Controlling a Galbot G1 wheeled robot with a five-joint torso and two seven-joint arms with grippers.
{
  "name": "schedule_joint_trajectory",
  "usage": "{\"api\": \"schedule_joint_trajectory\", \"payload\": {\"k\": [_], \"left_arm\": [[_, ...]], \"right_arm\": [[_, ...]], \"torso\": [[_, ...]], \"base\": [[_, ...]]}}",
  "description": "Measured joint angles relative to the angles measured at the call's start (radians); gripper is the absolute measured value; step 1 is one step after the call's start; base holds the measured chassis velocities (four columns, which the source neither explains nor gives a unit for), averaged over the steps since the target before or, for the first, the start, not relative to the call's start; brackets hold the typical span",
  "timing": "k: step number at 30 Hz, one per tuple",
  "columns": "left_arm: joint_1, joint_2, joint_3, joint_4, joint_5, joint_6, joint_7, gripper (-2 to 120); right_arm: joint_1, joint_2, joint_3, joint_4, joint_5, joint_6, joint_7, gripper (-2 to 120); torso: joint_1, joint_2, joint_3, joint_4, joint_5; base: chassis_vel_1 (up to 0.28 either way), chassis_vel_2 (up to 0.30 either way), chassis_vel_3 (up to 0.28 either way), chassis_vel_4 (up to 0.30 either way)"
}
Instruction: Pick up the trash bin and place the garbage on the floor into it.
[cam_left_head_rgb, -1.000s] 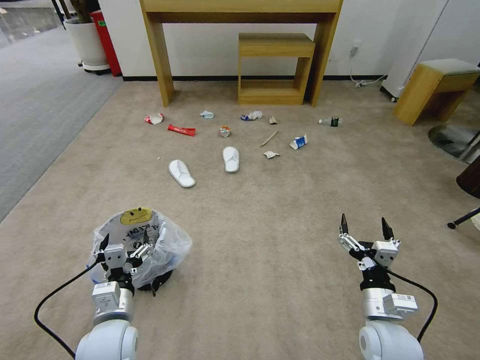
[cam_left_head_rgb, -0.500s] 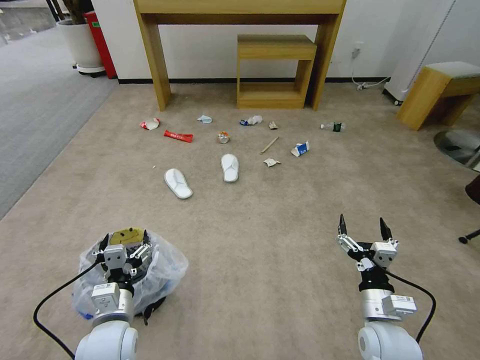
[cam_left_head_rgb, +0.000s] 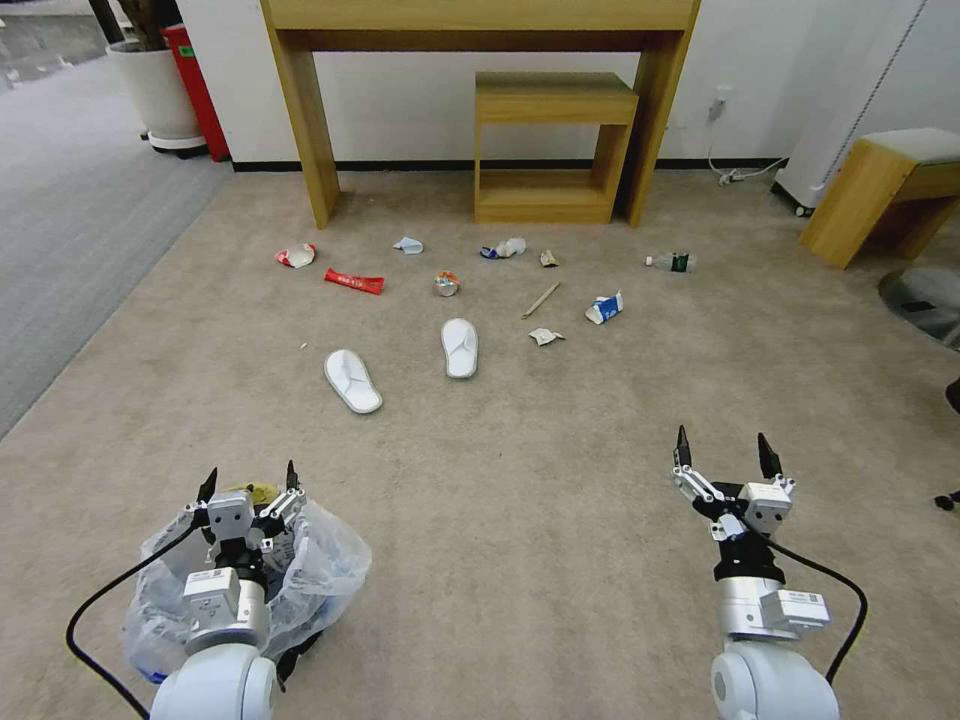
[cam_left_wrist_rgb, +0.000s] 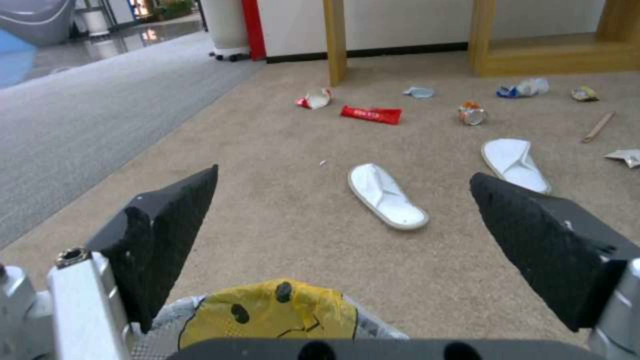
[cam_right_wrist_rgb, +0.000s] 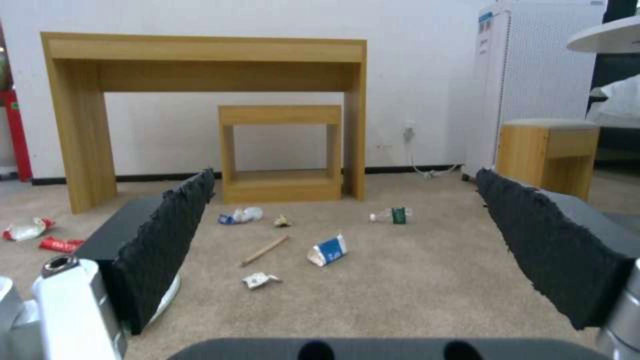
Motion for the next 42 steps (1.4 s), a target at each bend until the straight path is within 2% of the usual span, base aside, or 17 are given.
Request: {"api": "schedule_joint_trajectory", "payload": {"k": [15, 42], "left_arm": [[0.004, 0.000, 0.000, -0.007, -0.001, 0.000, 0.000, 100], [0.009, 0.000, 0.002, -0.008, 0.004, -0.004, 0.000, 100]], "right_arm": [[-0.011, 0.008, 0.005, 0.007, -0.007, 0.002, -0.018, 100], [-0.018, 0.013, 0.012, 0.002, -0.027, 0.014, -0.025, 100]], "torso": [[0.000, 0.000, 0.000, 0.0000, 0.0000], [0.000, 0.000, 0.000, -0.0001, 0.0000]], "base": [[0.004, 0.002, -0.002, -0.003], [0.081, 0.088, -0.085, -0.088]]}}
